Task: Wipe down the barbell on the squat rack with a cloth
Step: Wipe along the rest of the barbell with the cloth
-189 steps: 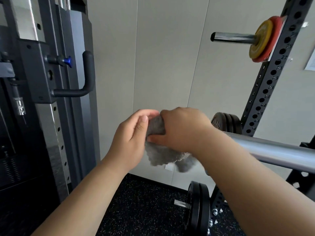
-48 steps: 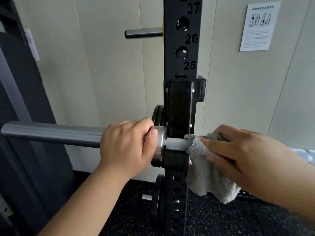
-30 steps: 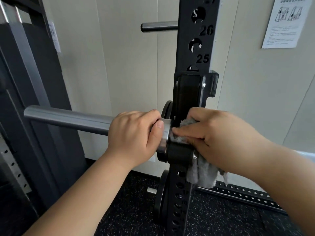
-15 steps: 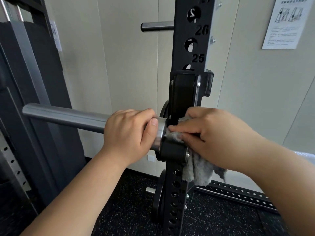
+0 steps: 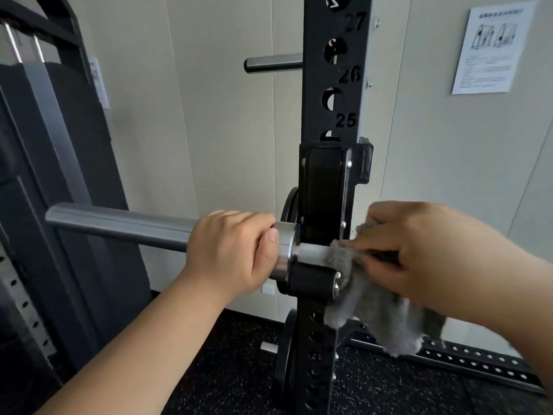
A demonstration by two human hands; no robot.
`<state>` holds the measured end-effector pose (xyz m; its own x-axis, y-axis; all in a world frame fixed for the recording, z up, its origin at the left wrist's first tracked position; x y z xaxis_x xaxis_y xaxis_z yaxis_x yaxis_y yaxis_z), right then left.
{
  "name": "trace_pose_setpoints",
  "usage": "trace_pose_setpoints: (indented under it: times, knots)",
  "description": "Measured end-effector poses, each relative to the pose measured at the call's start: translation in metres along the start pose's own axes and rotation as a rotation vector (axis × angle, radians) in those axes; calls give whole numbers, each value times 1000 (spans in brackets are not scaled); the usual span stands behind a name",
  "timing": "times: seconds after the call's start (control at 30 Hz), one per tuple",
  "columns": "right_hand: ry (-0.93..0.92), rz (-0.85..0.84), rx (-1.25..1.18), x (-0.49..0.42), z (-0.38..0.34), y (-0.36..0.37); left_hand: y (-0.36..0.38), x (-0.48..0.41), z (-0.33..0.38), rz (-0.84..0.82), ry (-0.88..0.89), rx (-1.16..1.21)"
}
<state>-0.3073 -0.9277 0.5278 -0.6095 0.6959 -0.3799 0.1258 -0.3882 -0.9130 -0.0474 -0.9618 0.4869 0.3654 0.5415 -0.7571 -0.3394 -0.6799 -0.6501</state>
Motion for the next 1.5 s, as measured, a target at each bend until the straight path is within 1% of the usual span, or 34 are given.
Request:
trace_pose_setpoints:
  times: [0.07,0.17,0.27,0.33,0.43,0.5,0.6,0.67,0.73,0.83,0.93,1.1,1.2,1.27,1.37,1.43,1.5]
  knots:
    - [-4,19,21,7,7,-7,0,0,-1,-14,-1,-16]
    - [-60,61,-87,-4,-3,2,-1,-1,-3,-43,-4,-27]
    - [-138,124,-108,-26,-13,22,-5,-7,-4,-127,-30,-42]
    - [-148,130,-86,-27,-12,22,-7,-14,-3,-202,-58,-63]
    - [-169,97,-70,-1,1,15,-9,-25,-2,-304,-140,-26]
    - [-175,105,-96,14,5,12,-12,-34,-1,-399,-233,29]
    - [-156,69,-104,6,0,15,-13,-46,0,-561,-371,105]
    - [-157,51,-115,-8,-7,20,-13,-48,-3,-611,-402,121]
    - [-156,48,-129,-15,-9,21,-12,-45,-5,-601,-377,86]
    - [-142,3,-144,-2,-2,14,-10,-37,-5,-529,-331,45]
    - [-70,-107,-175,23,9,7,-10,-35,-2,-488,-316,48]
    - [-37,-92,-164,17,-1,7,-11,-35,-1,-464,-322,68]
    - [-73,-24,-16,12,-6,13,-10,-34,-1,-460,-311,54]
    - [-60,-1,38,18,-3,17,-10,-33,-1,-446,-297,53]
    - [-7,-2,31,30,2,16,-10,-32,-2,-423,-292,49]
    - [-4,-17,44,32,2,13,-10,-31,-2,-408,-294,41]
    - [29,-73,64,22,-6,11,-9,-31,-3,-406,-292,40]
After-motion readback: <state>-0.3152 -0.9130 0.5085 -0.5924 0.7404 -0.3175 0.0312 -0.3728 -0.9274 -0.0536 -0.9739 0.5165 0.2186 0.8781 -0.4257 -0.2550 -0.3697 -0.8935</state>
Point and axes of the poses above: each hand's wrist, its own x-axis away from the middle knuckle, its own y-axis out of the palm, z = x × y, the point moved 1 cm from there along -x, towards the middle knuckle, and after that the axes turned 7 degrees about -z, right-handed, at the moved point
